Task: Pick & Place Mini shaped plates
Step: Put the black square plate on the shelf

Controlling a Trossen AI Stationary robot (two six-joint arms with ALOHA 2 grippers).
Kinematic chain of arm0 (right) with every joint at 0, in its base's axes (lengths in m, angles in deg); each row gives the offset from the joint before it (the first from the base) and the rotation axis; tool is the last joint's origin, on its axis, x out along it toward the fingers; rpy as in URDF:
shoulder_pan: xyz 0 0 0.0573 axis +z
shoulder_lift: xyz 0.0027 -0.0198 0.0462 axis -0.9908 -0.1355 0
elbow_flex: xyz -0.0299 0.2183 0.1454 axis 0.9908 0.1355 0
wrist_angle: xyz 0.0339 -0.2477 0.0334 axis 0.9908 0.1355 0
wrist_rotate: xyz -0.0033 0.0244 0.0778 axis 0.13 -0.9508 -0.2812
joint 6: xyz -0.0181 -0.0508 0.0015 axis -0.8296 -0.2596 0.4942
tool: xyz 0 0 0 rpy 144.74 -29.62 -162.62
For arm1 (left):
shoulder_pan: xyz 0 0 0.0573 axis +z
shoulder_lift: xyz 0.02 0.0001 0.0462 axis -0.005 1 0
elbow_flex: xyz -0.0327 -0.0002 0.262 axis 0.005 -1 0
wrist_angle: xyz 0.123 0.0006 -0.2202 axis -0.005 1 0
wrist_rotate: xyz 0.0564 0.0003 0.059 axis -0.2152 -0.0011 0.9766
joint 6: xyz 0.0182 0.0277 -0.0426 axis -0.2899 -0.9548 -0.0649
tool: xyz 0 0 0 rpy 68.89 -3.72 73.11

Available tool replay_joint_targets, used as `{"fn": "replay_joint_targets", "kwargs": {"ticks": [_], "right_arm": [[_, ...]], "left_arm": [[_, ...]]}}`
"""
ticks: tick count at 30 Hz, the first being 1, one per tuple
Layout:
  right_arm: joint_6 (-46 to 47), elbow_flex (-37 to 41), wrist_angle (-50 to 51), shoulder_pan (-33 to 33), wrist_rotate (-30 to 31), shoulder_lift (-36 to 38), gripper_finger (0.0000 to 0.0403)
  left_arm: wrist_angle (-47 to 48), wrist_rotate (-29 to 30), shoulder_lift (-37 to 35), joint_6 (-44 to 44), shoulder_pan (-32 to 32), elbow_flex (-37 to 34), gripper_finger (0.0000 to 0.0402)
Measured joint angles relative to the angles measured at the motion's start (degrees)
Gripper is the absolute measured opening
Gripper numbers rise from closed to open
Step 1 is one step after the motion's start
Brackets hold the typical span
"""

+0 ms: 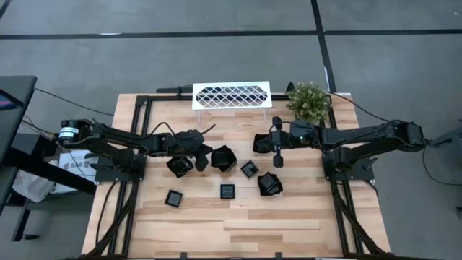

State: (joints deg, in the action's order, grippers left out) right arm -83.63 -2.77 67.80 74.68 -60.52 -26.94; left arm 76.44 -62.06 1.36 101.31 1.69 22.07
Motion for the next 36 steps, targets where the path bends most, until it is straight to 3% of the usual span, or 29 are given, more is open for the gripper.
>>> {"fn": "replay_joint_targets", "kwargs": {"ticks": [6,13,16,27,36], "right_arm": [[0.0,0.0,-0.43,0.0,0.0,0.0,0.0006],[0.0,0.0,-0.46,0.0,0.0,0.0,0.0006],[0.0,0.0,-0.42,0.02,0.0,0.0,0.0006],[-0.02,0.0,0.33,0.02,0.02,0.0,0.0006],[-0.01,0.0,0.43,0.02,0.02,0.0,0.0006]], "left_arm": [[-3.94,0.28,0.63,-4.57,-0.25,0.0,0.0073],[-17.07,0.31,7.77,-22.66,-1.7,0.0,0.0097],[-18.58,0.31,11.0,-26.27,-1.9,0.0,0.0097],[-19.11,0.27,12.41,-22.94,-0.07,0.07,0.0101],[-18.37,-2.65,13.42,-23.26,-1.31,0.1,0.0142]]}}
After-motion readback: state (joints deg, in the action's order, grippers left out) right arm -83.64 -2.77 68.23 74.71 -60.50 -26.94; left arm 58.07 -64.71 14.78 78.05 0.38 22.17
